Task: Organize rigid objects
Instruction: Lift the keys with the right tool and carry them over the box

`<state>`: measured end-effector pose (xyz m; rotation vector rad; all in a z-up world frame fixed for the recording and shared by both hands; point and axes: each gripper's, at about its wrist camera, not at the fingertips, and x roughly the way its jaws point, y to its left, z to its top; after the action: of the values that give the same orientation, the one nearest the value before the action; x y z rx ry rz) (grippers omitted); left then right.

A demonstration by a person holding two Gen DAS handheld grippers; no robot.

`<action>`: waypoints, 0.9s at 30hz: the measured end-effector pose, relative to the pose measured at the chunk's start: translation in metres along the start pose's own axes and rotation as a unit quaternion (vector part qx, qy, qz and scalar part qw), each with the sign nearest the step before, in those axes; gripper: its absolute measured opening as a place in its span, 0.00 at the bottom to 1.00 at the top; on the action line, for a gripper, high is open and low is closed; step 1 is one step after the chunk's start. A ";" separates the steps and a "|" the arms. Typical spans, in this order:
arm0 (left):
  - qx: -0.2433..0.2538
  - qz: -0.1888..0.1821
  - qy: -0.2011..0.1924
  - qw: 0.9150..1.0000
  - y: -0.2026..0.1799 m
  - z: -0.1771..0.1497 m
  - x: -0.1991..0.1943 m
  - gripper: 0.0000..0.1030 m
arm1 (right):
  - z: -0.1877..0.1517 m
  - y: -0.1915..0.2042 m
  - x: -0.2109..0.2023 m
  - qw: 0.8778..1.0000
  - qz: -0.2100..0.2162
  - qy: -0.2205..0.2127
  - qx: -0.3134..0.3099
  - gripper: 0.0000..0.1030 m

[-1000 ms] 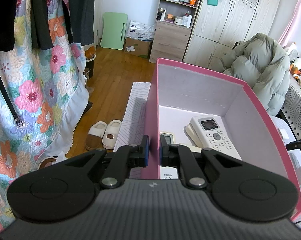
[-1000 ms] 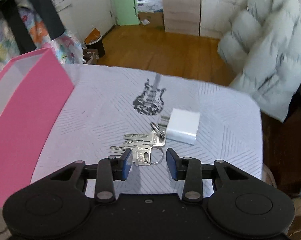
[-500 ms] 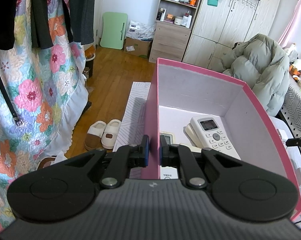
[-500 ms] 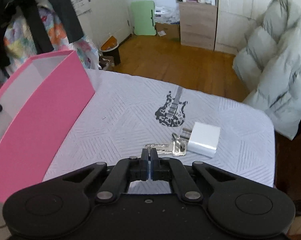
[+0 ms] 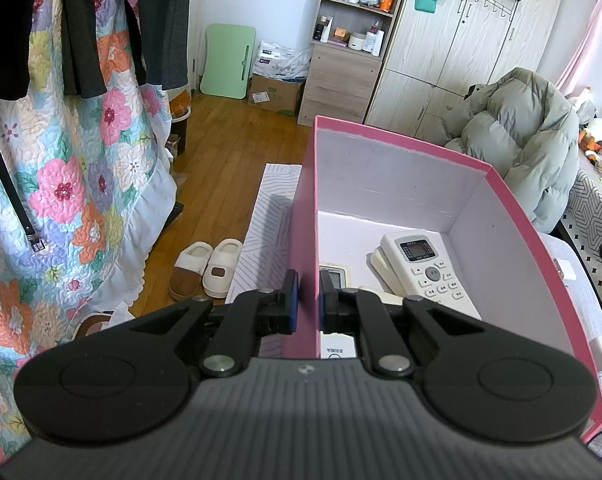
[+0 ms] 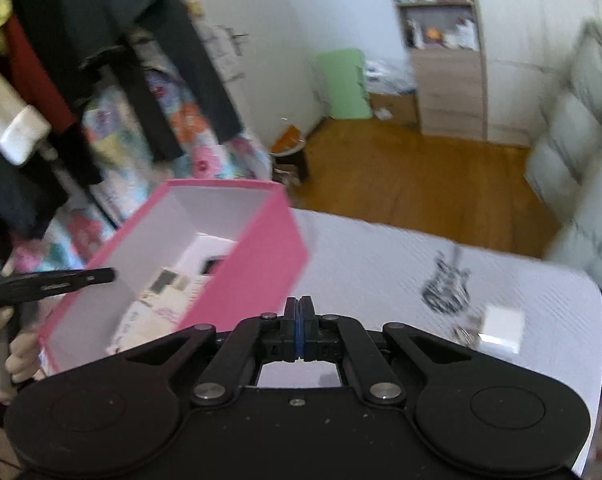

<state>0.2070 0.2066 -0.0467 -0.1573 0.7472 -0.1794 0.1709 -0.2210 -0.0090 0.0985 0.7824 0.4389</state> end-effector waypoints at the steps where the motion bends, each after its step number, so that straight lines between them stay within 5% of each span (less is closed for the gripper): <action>1: 0.000 0.000 0.000 1.000 0.000 0.000 0.000 0.09 | 0.000 0.003 0.003 1.000 -0.012 0.007 -0.009 0.02; 13: -0.003 -0.006 0.000 1.000 -0.010 -0.006 0.001 0.10 | -0.040 -0.075 0.061 0.981 -0.105 0.115 0.113 0.09; 18: -0.004 -0.006 0.000 1.000 -0.009 -0.006 0.001 0.10 | -0.038 -0.089 0.077 0.979 -0.119 0.106 0.128 0.32; 20: -0.004 -0.007 0.000 1.000 -0.009 -0.006 0.001 0.10 | -0.039 -0.092 0.084 0.980 -0.110 0.105 0.131 0.29; 22: -0.003 -0.006 0.000 1.000 -0.009 -0.006 0.001 0.10 | -0.037 -0.088 0.085 0.982 -0.100 0.103 0.120 0.06; 27: -0.006 -0.010 0.001 1.000 -0.009 -0.007 0.001 0.10 | -0.024 -0.067 0.060 0.991 -0.059 0.056 0.102 0.04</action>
<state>0.2022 0.1970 -0.0504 -0.1766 0.7488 -0.1939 0.2147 -0.2589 -0.0824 0.2189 0.9373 0.2527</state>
